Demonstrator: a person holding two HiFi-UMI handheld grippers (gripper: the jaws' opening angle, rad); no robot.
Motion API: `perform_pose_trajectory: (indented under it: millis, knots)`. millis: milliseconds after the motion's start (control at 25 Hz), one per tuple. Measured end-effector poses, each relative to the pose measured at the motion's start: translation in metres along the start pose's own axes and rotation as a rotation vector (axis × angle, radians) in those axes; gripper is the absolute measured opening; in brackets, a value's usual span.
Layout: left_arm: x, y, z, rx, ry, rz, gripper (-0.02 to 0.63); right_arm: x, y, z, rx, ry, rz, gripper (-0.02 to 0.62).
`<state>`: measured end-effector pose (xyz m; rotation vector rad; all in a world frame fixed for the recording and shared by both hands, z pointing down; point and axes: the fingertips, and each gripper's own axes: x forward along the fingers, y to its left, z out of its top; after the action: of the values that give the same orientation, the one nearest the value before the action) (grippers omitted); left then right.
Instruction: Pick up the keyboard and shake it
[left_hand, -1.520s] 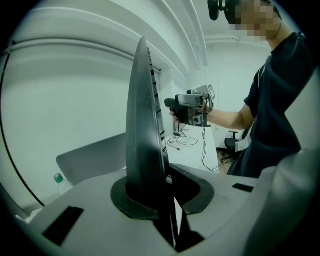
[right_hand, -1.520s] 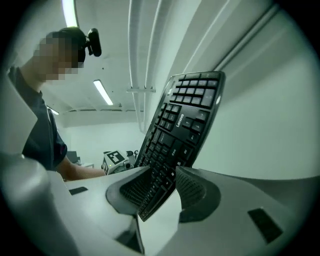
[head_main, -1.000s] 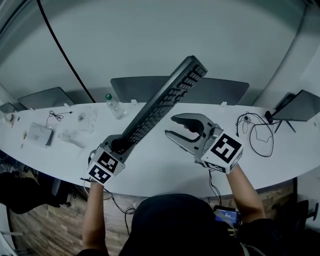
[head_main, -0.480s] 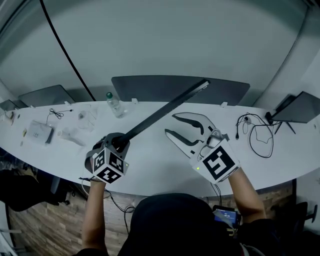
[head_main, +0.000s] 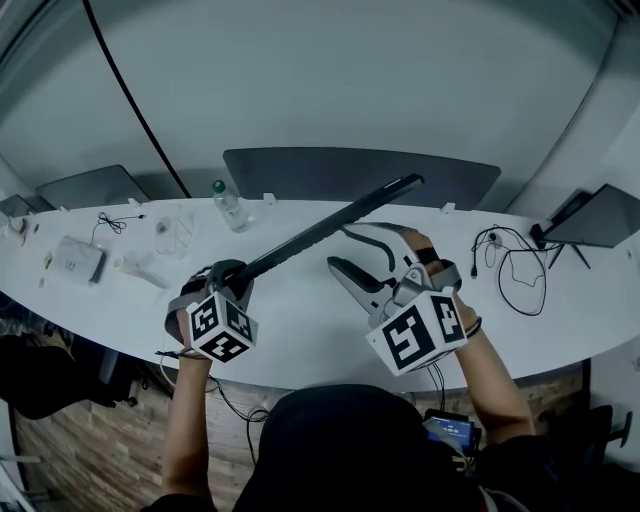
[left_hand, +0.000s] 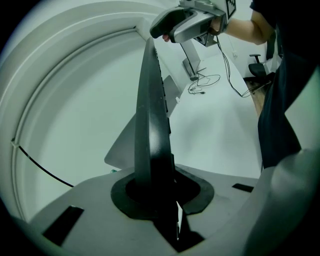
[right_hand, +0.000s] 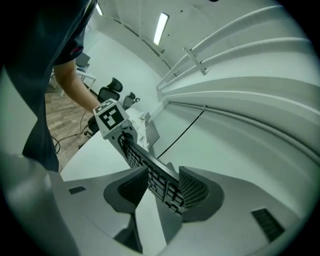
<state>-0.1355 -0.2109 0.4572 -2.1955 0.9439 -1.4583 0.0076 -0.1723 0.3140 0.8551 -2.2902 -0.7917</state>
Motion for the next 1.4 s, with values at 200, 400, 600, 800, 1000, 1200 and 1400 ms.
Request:
perform_pose_trajectory:
  millis: [200,400,600,800,1000,1200,1400]
  knots:
    - [0.000,0.001,-0.006,0.057,0.044,0.025,0.094,0.014,0.012,-0.011,-0.153,0.095,0.017,0.199]
    - [-0.002,0.002,-0.008,0.122,0.079,0.055,0.094,0.027,0.024,-0.025,-0.292,0.183,0.020,0.209]
    - [-0.003,0.003,-0.007,0.186,0.105,0.077,0.094,0.037,0.036,-0.034,-0.364,0.241,0.044,0.212]
    - [-0.003,-0.002,0.001,0.228,0.112,0.078,0.094,0.042,0.044,-0.041,-0.394,0.283,0.073,0.212]
    - [-0.005,-0.004,0.006,0.274,0.120,0.099,0.094,0.049,0.056,-0.050,-0.410,0.326,0.114,0.212]
    - [-0.009,-0.007,0.010,0.314,0.135,0.106,0.095,0.055,0.066,-0.055,-0.415,0.357,0.145,0.212]
    - [-0.011,-0.010,0.016,0.353,0.143,0.114,0.095,0.059,0.073,-0.057,-0.427,0.372,0.167,0.212]
